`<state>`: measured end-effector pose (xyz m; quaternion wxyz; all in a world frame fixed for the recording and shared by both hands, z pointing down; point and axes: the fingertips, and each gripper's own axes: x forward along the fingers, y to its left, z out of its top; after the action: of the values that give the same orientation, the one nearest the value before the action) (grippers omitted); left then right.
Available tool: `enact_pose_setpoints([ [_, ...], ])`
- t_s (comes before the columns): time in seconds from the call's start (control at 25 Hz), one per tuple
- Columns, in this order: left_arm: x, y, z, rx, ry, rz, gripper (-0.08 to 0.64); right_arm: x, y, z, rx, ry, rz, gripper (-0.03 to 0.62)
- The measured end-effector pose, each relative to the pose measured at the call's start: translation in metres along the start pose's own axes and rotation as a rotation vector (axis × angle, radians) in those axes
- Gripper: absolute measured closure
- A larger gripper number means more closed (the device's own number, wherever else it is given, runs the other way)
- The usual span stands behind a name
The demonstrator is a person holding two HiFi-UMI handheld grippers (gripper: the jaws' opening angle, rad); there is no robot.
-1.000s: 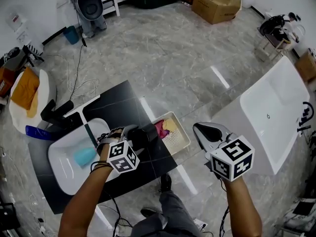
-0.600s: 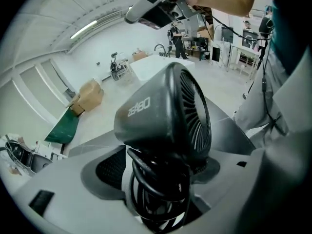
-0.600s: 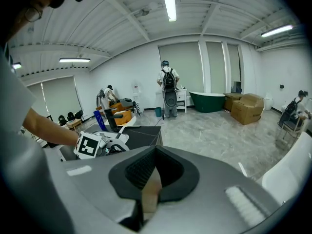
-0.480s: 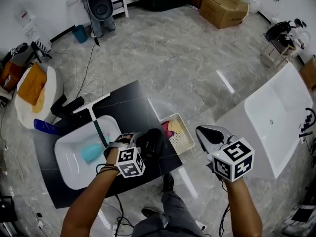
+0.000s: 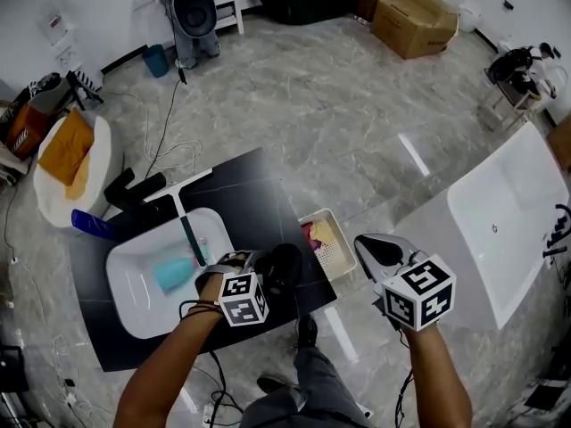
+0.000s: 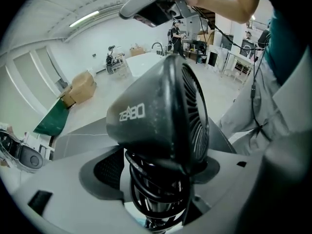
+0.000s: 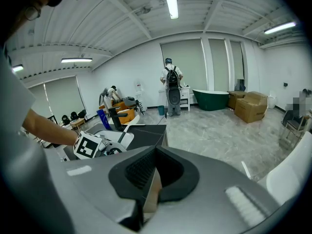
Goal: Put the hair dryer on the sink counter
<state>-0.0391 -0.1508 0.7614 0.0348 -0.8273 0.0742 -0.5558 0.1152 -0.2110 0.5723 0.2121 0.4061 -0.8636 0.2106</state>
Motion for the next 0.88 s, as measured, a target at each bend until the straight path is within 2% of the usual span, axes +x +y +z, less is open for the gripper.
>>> enact_pose_setpoints([
  [0.12, -0.001, -0.01, -0.003, 0.023, 0.028, -0.061, 0.204, 0.004, 0.002, 0.0, 0.003, 0.004, 0.002, 0.581],
  [0.2, -0.003, -0.022, -0.003, 0.055, 0.052, -0.122, 0.155, 0.004, 0.002, 0.001, 0.008, 0.004, -0.001, 0.581],
  [0.28, -0.003, -0.033, -0.002, 0.092, 0.068, -0.172, 0.138, 0.005, 0.001, 0.001, 0.012, 0.003, -0.003, 0.581],
  [0.36, -0.002, -0.039, -0.002, 0.112, 0.073, -0.182, 0.137, 0.005, 0.002, 0.001, 0.014, 0.004, -0.005, 0.581],
  [0.52, -0.003, -0.043, 0.002, 0.07, 0.04, -0.189, 0.135, 0.003, 0.001, 0.0, 0.017, 0.009, -0.007, 0.581],
  [0.68, -0.01, -0.048, 0.009, 0.0, -0.041, -0.213, 0.135, 0.007, 0.005, -0.001, 0.021, 0.016, -0.005, 0.581],
  [0.88, -0.017, -0.046, 0.006, -0.035, -0.084, -0.182, 0.135, 0.011, 0.012, 0.004, 0.02, 0.017, 0.002, 0.581],
])
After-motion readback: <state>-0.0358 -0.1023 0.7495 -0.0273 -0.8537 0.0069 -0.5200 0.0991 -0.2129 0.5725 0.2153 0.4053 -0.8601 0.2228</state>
